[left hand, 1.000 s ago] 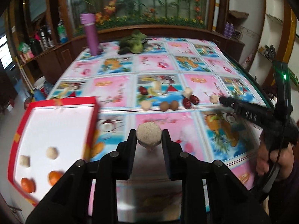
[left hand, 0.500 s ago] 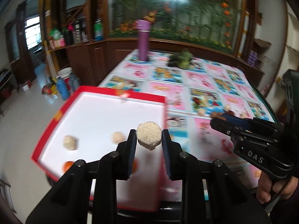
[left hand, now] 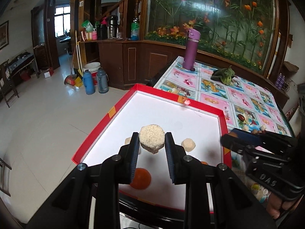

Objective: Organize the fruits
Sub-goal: 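Carry the brown fruit and rice cake over the red-rimmed tray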

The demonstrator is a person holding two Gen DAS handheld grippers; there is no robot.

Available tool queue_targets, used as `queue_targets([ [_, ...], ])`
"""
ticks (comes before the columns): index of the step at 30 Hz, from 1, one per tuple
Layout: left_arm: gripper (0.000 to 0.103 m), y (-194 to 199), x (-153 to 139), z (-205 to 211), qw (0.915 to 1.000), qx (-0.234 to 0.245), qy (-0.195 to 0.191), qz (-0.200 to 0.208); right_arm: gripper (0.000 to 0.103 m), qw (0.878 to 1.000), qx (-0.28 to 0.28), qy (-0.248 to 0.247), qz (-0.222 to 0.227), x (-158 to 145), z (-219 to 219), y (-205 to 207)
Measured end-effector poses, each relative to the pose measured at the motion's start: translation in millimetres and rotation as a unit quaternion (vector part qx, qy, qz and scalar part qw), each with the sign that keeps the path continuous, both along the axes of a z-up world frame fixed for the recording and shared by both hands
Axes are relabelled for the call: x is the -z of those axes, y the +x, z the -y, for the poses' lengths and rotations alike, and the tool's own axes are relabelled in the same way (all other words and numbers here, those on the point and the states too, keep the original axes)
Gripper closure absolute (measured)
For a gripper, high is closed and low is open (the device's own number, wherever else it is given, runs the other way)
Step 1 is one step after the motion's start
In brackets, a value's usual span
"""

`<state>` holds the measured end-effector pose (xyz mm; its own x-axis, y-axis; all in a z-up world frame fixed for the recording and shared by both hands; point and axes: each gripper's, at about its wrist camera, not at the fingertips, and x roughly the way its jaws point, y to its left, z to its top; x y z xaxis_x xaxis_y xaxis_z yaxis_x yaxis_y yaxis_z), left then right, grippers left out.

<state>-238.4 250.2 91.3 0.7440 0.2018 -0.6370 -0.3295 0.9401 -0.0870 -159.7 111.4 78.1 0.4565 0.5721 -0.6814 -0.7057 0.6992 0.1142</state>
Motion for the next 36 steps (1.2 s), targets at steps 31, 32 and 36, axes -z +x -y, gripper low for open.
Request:
queue_targets([
  [31,0.074,134,50,-50,0.9752,0.025,-0.075,-0.207,0.075,0.987,0.047,-0.065,-0.137,36,-53,97],
  [32,0.073,135,50,-51,0.9754,0.025,-0.074,-0.206,0.071,0.988,0.046,-0.063,-0.136,35,-53,97],
  [36,0.062,128,44,-48,0.9765,0.016,-0.059,-0.206,0.069,0.992,0.047,-0.018,-0.115,15,-32,93],
])
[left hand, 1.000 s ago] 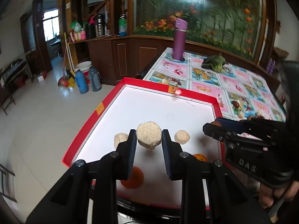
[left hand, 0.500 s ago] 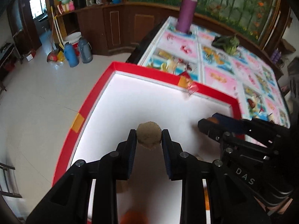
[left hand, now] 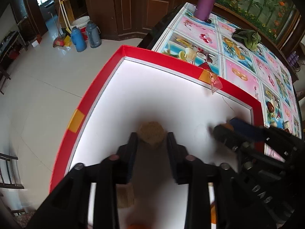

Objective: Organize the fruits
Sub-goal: 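Carry the brown fruit and rice cake over the red-rimmed tray, then open both tools to drop the brown fruit and rice cake into the tray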

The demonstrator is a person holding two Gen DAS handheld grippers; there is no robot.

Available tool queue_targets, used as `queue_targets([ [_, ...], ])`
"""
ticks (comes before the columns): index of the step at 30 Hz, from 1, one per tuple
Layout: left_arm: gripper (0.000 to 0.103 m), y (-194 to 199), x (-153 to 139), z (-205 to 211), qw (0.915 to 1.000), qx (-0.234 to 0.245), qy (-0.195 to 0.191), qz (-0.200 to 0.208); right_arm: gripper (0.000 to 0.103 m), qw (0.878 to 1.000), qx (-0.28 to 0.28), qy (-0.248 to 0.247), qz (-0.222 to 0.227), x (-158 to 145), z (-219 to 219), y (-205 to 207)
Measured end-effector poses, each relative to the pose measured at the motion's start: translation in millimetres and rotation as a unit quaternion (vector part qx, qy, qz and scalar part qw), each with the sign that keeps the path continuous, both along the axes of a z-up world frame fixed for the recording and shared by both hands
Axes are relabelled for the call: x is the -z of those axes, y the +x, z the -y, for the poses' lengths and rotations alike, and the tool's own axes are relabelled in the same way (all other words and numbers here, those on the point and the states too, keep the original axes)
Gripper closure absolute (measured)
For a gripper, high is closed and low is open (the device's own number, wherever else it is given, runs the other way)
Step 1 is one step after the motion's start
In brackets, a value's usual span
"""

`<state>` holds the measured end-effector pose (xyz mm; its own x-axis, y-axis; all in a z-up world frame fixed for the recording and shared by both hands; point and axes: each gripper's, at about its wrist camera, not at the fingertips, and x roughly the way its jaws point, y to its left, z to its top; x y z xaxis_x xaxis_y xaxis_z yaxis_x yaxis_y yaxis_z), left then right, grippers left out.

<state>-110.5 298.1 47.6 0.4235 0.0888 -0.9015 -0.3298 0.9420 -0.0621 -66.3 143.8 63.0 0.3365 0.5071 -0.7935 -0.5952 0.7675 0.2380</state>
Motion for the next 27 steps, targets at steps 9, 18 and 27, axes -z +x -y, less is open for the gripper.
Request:
queue_targets([
  [9,0.015,-55,-67,52,0.9877,-0.001,0.085,0.131,0.047,0.993,0.057,0.045,0.098,-46,92,-29],
  [18,0.000,-113,-78,154,0.9823,0.054,0.010,0.179,0.047,0.980,0.140,0.033,0.141,-53,221,-45],
  [27,0.000,-164,-66,232,0.9653,0.142,-0.049,0.214,0.047,0.962,0.224,0.013,0.153,-43,331,-45],
])
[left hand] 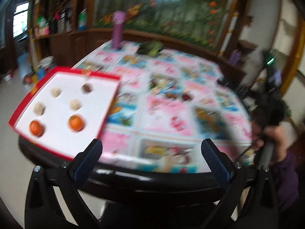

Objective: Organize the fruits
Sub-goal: 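Open both tools to drop the brown fruit and rice cake into the tray, then move both tools back to the tablecloth and grasp two rice cakes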

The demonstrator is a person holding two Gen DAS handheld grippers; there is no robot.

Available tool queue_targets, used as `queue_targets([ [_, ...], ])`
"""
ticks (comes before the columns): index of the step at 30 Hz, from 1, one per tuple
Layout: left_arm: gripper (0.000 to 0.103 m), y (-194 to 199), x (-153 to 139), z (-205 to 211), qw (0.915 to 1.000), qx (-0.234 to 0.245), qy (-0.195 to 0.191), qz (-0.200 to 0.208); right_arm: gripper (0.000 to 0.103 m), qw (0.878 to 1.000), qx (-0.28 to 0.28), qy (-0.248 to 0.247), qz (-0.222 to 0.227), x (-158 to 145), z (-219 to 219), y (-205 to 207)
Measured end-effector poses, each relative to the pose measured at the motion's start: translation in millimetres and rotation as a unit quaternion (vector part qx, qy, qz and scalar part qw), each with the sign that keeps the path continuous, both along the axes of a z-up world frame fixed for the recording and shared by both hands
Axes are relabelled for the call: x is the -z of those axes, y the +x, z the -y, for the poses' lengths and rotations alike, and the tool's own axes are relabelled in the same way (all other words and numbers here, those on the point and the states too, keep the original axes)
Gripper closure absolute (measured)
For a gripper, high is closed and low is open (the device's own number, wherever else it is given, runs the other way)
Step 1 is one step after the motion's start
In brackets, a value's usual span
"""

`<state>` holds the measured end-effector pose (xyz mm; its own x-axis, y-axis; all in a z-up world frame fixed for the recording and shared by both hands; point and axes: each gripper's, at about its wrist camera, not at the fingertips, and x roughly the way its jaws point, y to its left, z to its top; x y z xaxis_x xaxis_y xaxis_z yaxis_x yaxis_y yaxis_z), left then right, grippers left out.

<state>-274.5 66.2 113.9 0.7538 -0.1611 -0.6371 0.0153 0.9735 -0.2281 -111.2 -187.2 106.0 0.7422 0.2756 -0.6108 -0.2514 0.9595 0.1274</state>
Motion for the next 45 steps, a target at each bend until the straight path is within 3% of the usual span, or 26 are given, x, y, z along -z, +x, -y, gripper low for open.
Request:
queue_targets([
  [2,0.000,-11,-12,14,0.9981,0.042,-0.010,0.044,0.047,1.000,-0.001,0.013,-0.006,5,14,3],
  [4,0.000,-15,-17,31,0.9952,0.076,-0.005,0.061,0.047,1.000,0.003,0.018,-0.008,11,22,3],
  [8,0.000,-3,-15,57,0.9921,0.115,0.023,0.044,0.047,0.999,-0.009,0.028,-0.025,25,30,13],
  [13,0.000,20,-14,65,0.9940,0.072,0.075,0.033,0.047,0.998,-0.003,0.024,-0.061,46,36,34],
  [16,0.000,48,-11,63,0.9894,0.029,0.133,0.052,0.047,0.997,-0.005,0.011,-0.074,56,29,45],
  [20,0.000,94,2,50,0.9855,-0.016,0.162,0.047,0.047,0.996,-0.006,-0.001,-0.089,66,18,57],
  [24,0.000,140,25,32,0.9856,-0.034,0.165,0.010,0.047,0.997,-0.002,0.005,-0.081,71,18,62],
  [29,0.000,183,49,28,0.9838,-0.017,0.172,-0.047,0.047,0.996,-0.013,0.023,-0.082,76,21,65],
  [35,0.000,224,73,43,0.9660,-0.002,0.237,-0.104,0.047,0.995,-0.012,0.042,-0.084,74,30,66],
  [40,0.000,243,82,43,0.9659,0.008,0.233,-0.112,0.048,0.993,-0.022,0.056,-0.101,77,29,69],
  [45,0.025,255,93,40,0.9659,0.029,0.218,-0.136,0.048,0.992,-0.017,0.066,-0.104,78,33,70],
])
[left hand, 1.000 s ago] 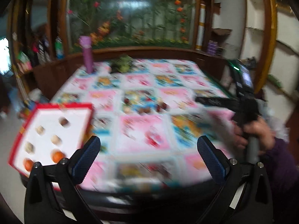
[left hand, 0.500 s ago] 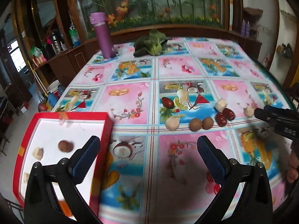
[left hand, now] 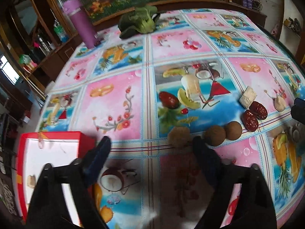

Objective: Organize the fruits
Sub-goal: 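Move both tools back to the tablecloth and grasp two rice cakes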

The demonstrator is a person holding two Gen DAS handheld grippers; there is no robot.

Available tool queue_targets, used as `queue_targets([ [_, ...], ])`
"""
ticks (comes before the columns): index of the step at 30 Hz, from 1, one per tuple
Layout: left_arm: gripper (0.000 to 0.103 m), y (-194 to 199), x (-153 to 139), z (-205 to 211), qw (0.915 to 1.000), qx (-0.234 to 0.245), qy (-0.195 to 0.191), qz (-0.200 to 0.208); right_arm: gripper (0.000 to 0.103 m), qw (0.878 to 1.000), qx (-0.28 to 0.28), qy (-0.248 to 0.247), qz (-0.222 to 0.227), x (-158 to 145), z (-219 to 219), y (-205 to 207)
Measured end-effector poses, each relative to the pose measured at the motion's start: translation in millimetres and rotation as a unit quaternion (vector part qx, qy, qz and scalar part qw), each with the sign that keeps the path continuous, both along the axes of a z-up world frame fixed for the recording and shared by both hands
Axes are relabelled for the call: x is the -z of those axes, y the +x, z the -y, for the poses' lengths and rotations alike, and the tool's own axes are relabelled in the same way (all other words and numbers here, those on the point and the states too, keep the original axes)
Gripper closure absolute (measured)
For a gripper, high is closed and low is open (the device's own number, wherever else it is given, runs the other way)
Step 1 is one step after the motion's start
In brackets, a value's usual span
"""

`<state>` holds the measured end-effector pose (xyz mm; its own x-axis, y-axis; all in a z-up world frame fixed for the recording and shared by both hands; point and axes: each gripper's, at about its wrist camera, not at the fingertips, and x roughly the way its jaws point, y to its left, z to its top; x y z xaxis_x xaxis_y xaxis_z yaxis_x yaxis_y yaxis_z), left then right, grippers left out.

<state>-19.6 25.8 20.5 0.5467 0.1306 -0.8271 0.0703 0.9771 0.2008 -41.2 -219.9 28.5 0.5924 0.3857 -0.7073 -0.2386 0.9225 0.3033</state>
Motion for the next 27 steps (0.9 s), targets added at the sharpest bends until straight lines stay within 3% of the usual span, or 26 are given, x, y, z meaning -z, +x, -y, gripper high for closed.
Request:
queue_targets([
  [7,0.036,4,1,1,0.9996,0.009,-0.026,0.005,0.048,1.000,-0.009,-0.003,-0.013,4,-3,3],
  [13,0.053,3,1,4,0.9982,0.020,-0.056,0.007,0.048,0.999,-0.013,-0.021,-0.023,9,-11,7],
  [19,0.077,2,1,5,0.9964,0.031,-0.078,0.005,0.047,0.999,-0.002,-0.050,-0.015,9,-18,15],
  [24,0.077,-3,0,0,0.9946,0.030,-0.100,0.002,0.048,0.997,-0.004,-0.077,-0.013,11,-33,22],
  [27,0.077,-8,0,-4,0.9929,0.028,-0.116,-0.002,0.068,0.994,0.002,-0.106,-0.001,12,-39,22],
])
